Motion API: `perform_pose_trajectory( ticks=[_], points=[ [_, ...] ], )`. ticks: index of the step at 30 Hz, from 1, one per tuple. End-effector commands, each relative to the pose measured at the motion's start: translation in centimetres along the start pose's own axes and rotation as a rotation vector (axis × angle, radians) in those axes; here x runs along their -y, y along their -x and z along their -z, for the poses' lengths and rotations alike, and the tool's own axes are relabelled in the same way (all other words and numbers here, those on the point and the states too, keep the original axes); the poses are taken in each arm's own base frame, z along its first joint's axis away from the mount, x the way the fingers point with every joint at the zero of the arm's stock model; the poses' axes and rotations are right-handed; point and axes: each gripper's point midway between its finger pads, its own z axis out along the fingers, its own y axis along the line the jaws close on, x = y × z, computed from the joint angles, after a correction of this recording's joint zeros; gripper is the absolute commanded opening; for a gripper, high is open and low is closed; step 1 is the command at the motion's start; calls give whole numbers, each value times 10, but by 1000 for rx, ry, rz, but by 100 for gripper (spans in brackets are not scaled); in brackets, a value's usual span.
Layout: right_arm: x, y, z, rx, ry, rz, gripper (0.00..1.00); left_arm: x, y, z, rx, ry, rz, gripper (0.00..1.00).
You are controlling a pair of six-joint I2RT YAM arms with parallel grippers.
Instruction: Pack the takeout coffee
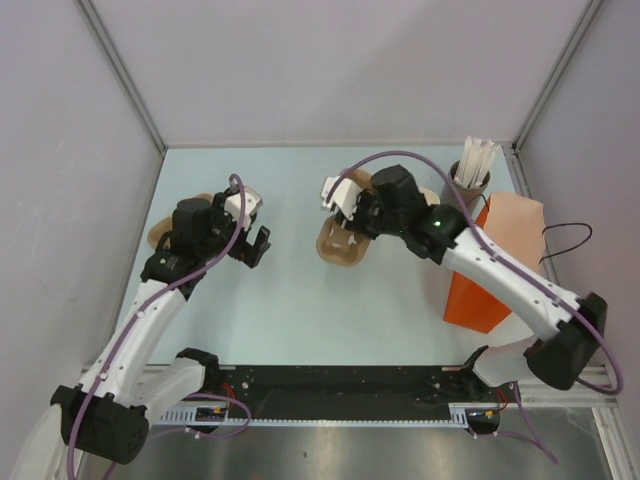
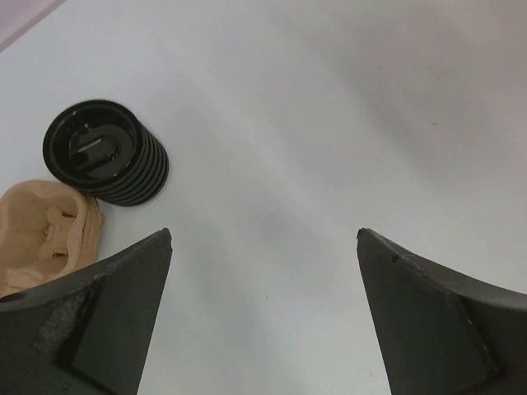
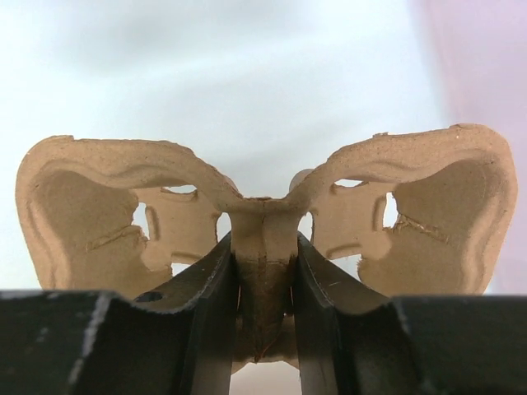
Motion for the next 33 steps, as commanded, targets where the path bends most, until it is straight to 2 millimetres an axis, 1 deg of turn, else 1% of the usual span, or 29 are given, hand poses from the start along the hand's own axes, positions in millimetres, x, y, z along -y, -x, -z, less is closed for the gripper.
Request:
perform_pose_trajectory(
  ticks=[1, 2, 3, 4, 5, 6, 7, 8, 9, 10, 11, 12, 13, 14, 15, 16, 17, 18, 19, 20, 22, 23, 25, 26, 27, 29, 30, 32, 33],
  points=[
    [58, 71, 92, 205, -281, 29, 33, 6, 57, 14, 117, -96, -99, 100],
    [62, 77, 103, 227, -305, 30, 33, 13, 60, 14, 115, -148, -98, 99],
    [66, 84, 114, 254, -327, 36, 33, 17, 61, 7, 100, -186, -91, 99],
    [77, 90, 136, 273, -394, 28, 33, 19, 77, 10, 128, -206, -101, 100],
    [82, 94, 146, 285, -421, 32, 33, 29, 84, 9, 135, -245, -105, 99],
    [87, 95, 155, 287, -445, 32, 33, 33, 87, 1, 123, -271, -100, 99],
    [97, 97, 172, 297, -499, 26, 33, 37, 104, 3, 152, -286, -119, 100],
    [102, 98, 181, 302, -528, 33, 33, 43, 110, -1, 157, -304, -128, 99],
    [107, 98, 189, 303, -555, 35, 33, 58, 116, -10, 155, -338, -145, 100],
    [115, 95, 199, 291, -604, 27, 33, 65, 132, -10, 180, -353, -163, 99],
    [119, 96, 214, 302, -646, 26, 33, 72, 139, -14, 183, -368, -177, 99],
    [124, 97, 224, 312, -681, 16, 32, 89, 147, -17, 188, -394, -202, 99],
    [134, 92, 238, 303, -739, 0, 32, 96, 161, -25, 194, -408, -213, 100],
    [138, 90, 254, 316, -782, -13, 31, 104, 168, -28, 202, -424, -222, 99],
    [143, 89, 266, 332, -822, -31, 31, 121, 175, -31, 209, -460, -238, 100],
    [150, 84, 279, 326, -873, -46, 31, 127, 191, -36, 236, -468, -247, 99],
    [158, 74, 290, 307, -926, -64, 32, 139, 199, -38, 253, -487, -245, 100],
    [160, 72, 307, 325, -975, -76, 32, 146, 207, -40, 274, -498, -247, 100],
    [163, 66, 316, 318, -1015, -91, 32, 149, 225, -38, 325, -492, -250, 99],
    [167, 58, 327, 305, -1055, -102, 32, 165, 226, -44, 326, -518, -259, 100],
    [168, 50, 346, 308, -1115, -122, 33, 180, 238, -43, 363, -563, -272, 99],
    [171, 42, 358, 295, -1162, -138, 33, 192, 240, -49, 371, -593, -267, 100],
    [172, 34, 375, 302, -1218, -164, 33, 204, 246, -53, 381, -626, -222, 100],
    [174, 29, 381, 293, -1247, -173, 33, 214, 254, -52, 419, -653, -219, 99],
    [177, 21, 394, 276, -1304, -185, 33, 221, 255, -60, 412, -667, -205, 100],
    [178, 7, 406, 251, -1363, -207, 33, 240, 257, -62, 419, -731, -198, 100],
    [180, -1, 417, 235, -1411, -217, 33, 248, 261, -67, 421, -754, -199, 99],
    [177, -12, 425, 234, -1443, -251, 33, 263, 265, -68, 418, -821, -186, 99],
    [177, -19, 431, 217, -1464, -258, 33, 269, 272, -74, 427, -842, -175, 100]
  ],
)
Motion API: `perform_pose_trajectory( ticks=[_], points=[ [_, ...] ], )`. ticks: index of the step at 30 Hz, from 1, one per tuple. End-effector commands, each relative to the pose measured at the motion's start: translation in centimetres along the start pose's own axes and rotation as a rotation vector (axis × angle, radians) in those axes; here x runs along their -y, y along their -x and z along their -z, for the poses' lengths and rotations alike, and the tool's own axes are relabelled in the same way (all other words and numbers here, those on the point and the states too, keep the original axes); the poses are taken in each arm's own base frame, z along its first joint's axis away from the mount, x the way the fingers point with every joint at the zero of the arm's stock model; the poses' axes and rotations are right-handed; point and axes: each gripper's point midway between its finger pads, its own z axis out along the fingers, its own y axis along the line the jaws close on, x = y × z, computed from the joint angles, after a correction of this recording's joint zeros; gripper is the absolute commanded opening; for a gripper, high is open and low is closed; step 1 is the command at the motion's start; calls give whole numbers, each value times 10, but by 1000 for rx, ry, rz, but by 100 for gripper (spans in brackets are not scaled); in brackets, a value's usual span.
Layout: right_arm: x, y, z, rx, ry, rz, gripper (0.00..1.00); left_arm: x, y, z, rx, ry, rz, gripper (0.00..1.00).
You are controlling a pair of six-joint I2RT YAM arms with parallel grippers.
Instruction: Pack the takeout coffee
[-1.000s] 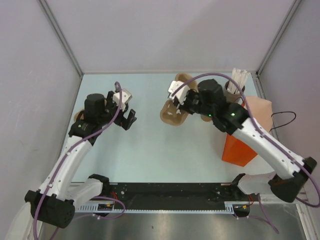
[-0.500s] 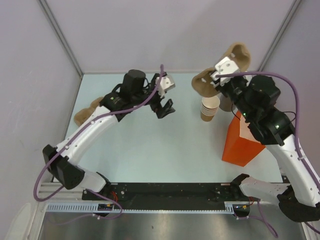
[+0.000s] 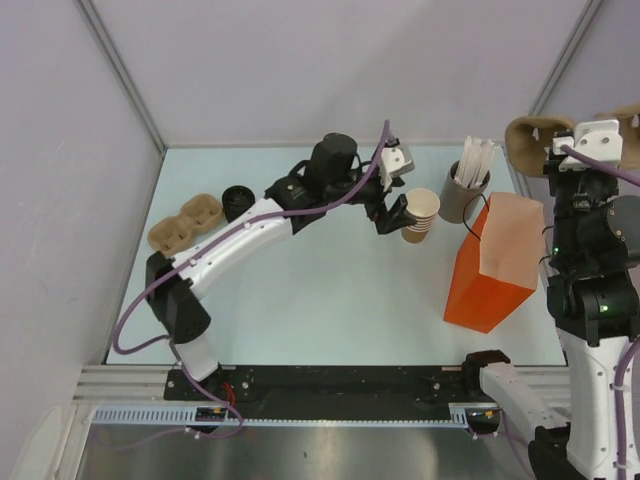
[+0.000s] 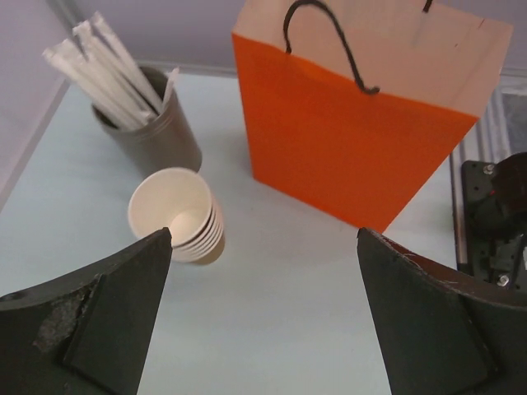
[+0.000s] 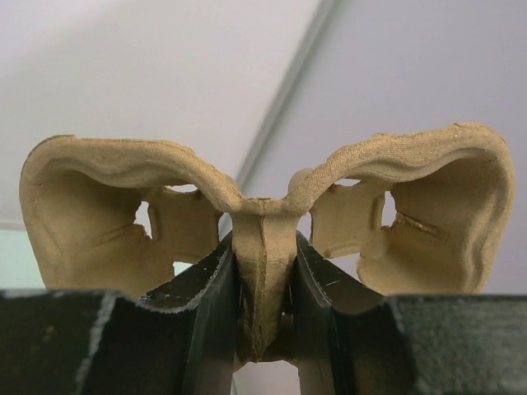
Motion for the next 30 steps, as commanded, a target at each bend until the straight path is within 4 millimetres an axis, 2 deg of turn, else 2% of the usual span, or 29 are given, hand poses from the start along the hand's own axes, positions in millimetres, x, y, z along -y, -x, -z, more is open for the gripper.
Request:
perform_pose_trajectory(
  ticks=[1, 2, 3, 5, 6, 9, 16, 21, 27, 30],
  points=[
    [27, -9, 4, -8, -106, -49, 33, 19, 47, -26, 135, -142, 45, 99],
    [26, -10, 6, -11, -103, -63, 33, 21, 51, -30, 144, -166, 56, 99],
    [32, -13, 8, -19, -121, -59, 33, 23, 69, -30, 184, -195, 50, 99],
    [39, -15, 11, -29, -147, -56, 33, 26, 68, -42, 184, -244, 96, 99],
    [40, -16, 12, -30, -149, -60, 33, 32, 76, -40, 201, -287, 108, 100],
    [41, -19, 9, -35, -152, -70, 34, 40, 81, -45, 219, -346, 161, 100],
    [40, -23, 7, -40, -139, -103, 34, 63, 75, -60, 190, -393, 156, 99],
    [36, -22, 9, -34, -115, -110, 34, 63, 69, -78, 182, -383, 182, 99],
    [30, -22, 11, -33, -83, -121, 34, 60, 74, -95, 198, -355, 167, 99],
    [27, -20, 11, -28, -67, -130, 34, 56, 69, -103, 195, -341, 161, 92]
  ],
)
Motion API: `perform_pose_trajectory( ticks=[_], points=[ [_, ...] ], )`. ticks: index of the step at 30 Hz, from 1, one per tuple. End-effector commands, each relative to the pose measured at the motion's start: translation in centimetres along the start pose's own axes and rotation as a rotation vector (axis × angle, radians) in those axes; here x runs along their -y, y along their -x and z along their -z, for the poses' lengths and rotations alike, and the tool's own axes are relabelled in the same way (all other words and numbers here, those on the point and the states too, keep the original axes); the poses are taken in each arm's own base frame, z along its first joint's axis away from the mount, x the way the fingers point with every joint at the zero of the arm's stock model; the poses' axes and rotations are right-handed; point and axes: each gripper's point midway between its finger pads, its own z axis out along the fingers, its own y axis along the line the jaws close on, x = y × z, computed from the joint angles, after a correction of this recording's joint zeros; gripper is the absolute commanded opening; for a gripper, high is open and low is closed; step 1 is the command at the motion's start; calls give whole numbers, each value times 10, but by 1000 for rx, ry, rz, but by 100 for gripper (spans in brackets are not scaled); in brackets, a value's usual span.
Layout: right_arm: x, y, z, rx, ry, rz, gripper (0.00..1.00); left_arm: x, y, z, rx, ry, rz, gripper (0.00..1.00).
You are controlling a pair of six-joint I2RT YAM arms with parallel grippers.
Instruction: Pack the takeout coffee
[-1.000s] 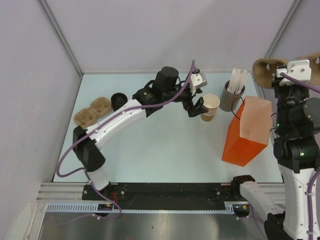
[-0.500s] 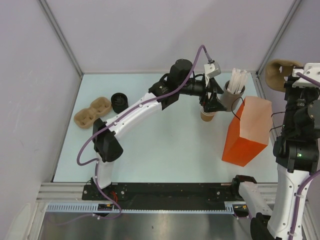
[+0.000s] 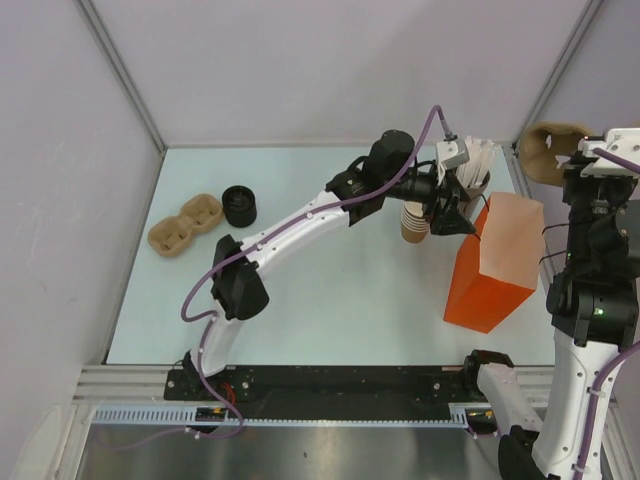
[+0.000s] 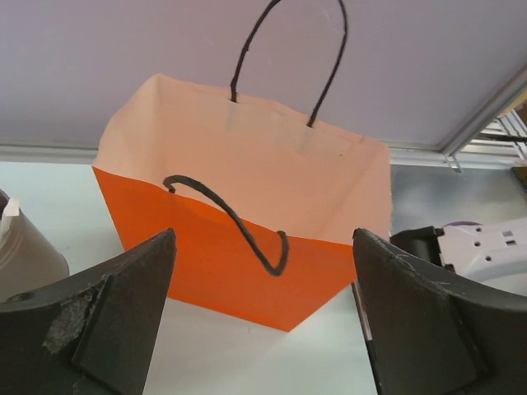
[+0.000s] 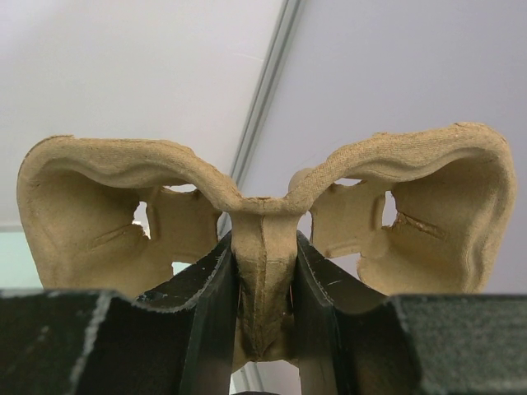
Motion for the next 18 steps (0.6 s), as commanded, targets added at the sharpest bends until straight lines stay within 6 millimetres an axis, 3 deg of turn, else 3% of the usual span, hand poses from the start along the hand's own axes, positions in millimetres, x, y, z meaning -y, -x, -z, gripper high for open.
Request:
perform_pose_trajectory(
  ticks=[1, 3, 4, 10, 15, 18],
  points=[
    [-3, 11, 5, 38, 24, -32, 34, 0, 27, -3, 61, 15, -49, 85],
    [-5, 9, 5, 33, 36, -35, 34, -1, 27, -3, 63, 18, -50, 77],
    [-6, 9, 4, 33, 39, -36, 34, -2, 26, -5, 64, 20, -50, 65],
    [-9, 8, 3, 31, 51, -42, 34, -6, 26, -6, 64, 44, -43, 17],
    [-13, 5, 0, 23, 66, -44, 34, -5, 25, 3, 39, 84, -44, 4],
    [-15, 6, -2, 27, 79, -44, 33, -3, 23, 13, 18, 120, -54, 3]
  ],
)
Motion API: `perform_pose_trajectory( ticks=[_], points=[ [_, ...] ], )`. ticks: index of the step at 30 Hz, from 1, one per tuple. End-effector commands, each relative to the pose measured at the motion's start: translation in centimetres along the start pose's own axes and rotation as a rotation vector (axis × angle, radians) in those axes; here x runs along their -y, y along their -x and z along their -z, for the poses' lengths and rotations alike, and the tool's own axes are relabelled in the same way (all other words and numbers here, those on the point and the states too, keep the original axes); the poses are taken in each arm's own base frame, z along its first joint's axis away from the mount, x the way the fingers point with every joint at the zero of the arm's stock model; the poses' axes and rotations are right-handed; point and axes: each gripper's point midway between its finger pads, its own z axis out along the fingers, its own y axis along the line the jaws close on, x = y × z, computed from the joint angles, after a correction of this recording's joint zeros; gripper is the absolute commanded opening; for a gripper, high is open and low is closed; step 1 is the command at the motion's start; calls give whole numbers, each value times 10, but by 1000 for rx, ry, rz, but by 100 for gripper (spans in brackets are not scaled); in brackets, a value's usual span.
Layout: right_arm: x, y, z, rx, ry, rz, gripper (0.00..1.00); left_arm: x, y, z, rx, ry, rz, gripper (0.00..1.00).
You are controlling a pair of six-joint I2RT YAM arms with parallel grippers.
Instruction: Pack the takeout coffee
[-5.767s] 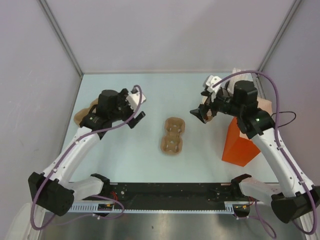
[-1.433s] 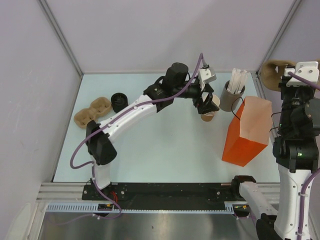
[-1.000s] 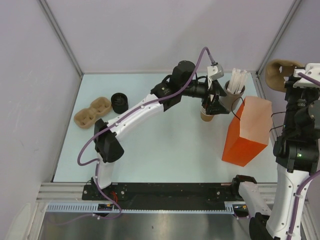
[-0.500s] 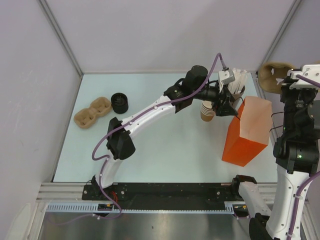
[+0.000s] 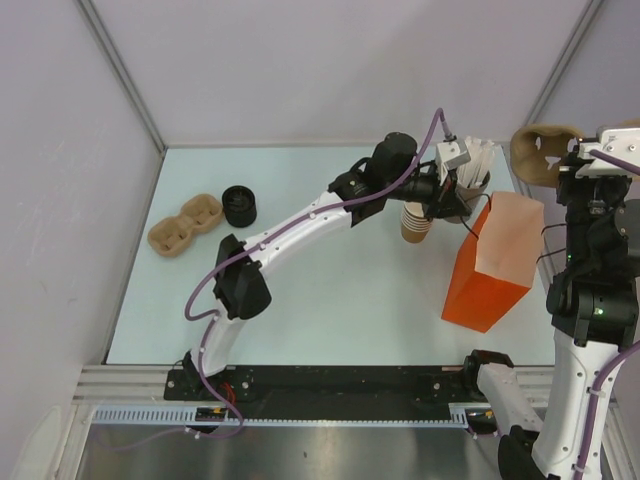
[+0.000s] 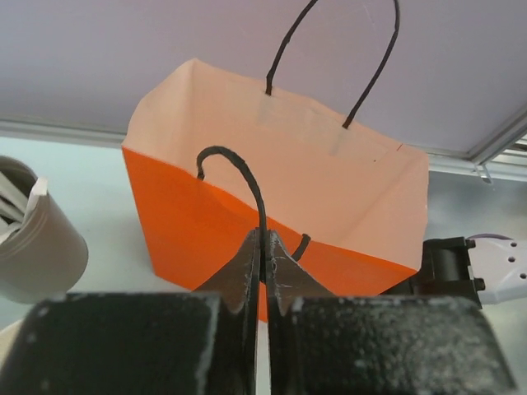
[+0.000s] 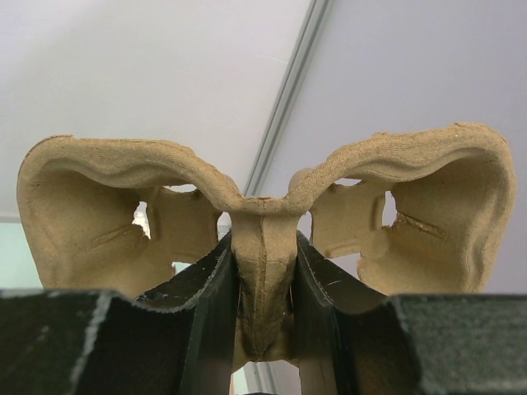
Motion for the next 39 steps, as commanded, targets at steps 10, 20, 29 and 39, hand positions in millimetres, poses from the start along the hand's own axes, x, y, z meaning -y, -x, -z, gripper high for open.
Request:
perform_pose_trajectory(
  ticks=[10, 20, 29, 39],
  points=[
    [-13, 0, -13, 13, 64, -18, 33, 16, 29, 65, -26, 137, -91, 0],
    [-16, 1, -16, 18, 79, -23, 33, 20, 29, 81, -53, 153, -69, 0],
    [-22, 1, -17, 22, 108, -30, 33, 29, 20, 93, -103, 131, -48, 0],
    [-42, -1, -19, 21, 195, -27, 33, 32, 14, 140, -129, 198, -53, 0]
  ],
)
